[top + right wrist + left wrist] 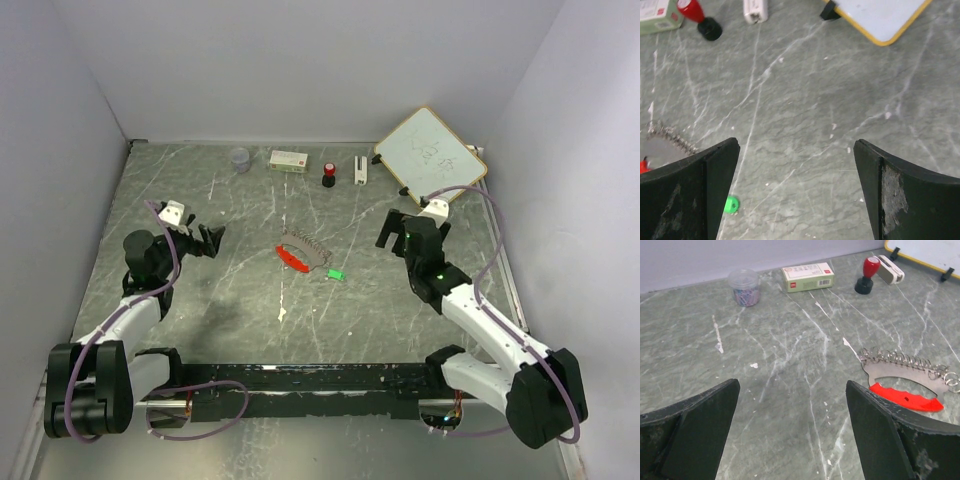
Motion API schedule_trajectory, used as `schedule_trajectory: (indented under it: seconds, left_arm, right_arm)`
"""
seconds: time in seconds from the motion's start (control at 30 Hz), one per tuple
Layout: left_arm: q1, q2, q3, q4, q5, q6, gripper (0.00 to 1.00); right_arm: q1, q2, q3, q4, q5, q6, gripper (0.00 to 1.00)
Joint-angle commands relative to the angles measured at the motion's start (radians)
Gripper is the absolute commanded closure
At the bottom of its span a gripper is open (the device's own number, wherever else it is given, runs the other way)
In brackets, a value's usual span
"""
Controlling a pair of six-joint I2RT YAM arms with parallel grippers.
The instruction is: Remove the keys from the keyring
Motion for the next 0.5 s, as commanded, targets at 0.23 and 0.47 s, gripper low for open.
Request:
schedule_trajectory:
  seconds: [0.23,0.47]
  left_arm:
    - [-0.084,-0.080,-0.061,0.151,-0.205,-0.046,0.00]
    - [-0.167,-0.068,-0.017,0.073,-0.285,-0.016,0.00]
  right_arm:
    - [0.022,-0.003,-0.022,0.200,-0.500,-0.143,0.00]
    - [0.029,0.031,-0.040,0.226,-0.581,-0.164,0.00]
